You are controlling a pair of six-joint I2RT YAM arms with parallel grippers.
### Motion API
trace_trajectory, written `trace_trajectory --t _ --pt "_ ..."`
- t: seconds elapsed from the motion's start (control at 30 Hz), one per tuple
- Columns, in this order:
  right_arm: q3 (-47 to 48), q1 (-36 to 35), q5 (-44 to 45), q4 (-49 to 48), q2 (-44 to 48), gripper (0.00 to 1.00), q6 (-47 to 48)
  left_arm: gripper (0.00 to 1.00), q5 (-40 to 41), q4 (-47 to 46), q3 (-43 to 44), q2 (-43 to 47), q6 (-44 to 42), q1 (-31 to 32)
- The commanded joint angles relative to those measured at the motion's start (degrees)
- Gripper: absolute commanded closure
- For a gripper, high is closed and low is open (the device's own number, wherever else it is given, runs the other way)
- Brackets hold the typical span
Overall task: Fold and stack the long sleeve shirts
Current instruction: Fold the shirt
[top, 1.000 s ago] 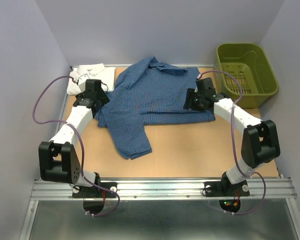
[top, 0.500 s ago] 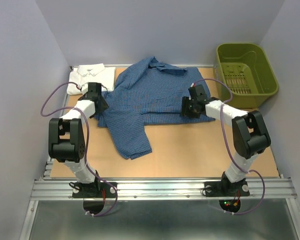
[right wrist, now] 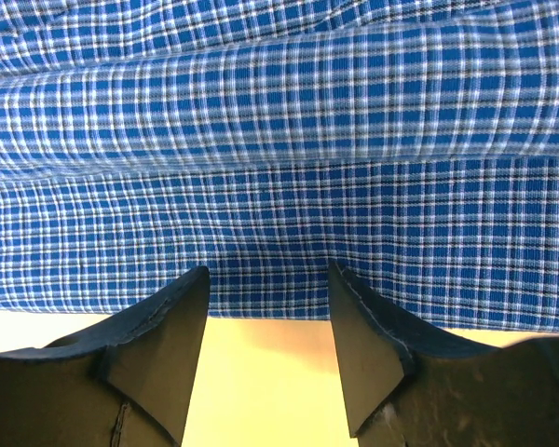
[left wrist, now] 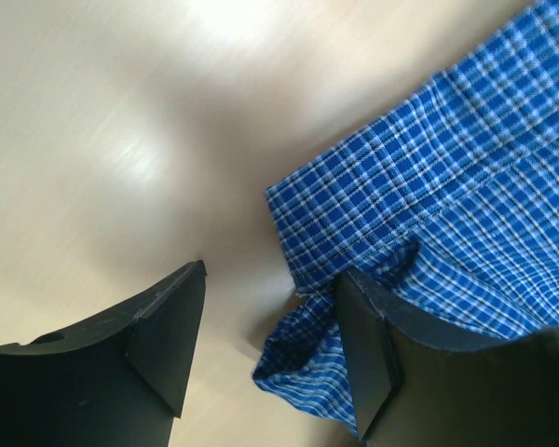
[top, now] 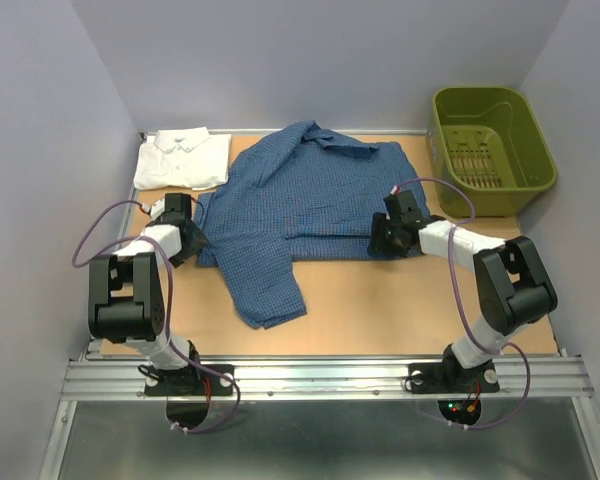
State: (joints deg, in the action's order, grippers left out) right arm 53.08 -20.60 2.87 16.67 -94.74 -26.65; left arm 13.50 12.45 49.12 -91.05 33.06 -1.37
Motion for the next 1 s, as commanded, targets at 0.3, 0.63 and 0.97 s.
trace_trajectory --t 0.3,0.63,0.97 --pt "-5.98 -0.05 -1.21 16.38 11.67 0.39 2.12 0.29 -0.49 6.98 -9.75 24.58 -0.18 -1.54" --pt "0.27 -0.23 3.63 15.07 12.13 0.37 3.9 0.18 -2.5 -0.22 -13.26 38.4 -7.57 -1.53" --pt "3.34 -1.46 6.79 9.97 4.13 0.37 -0.68 0.17 -3.65 -2.16 -13.44 36.73 -7.83 -1.18"
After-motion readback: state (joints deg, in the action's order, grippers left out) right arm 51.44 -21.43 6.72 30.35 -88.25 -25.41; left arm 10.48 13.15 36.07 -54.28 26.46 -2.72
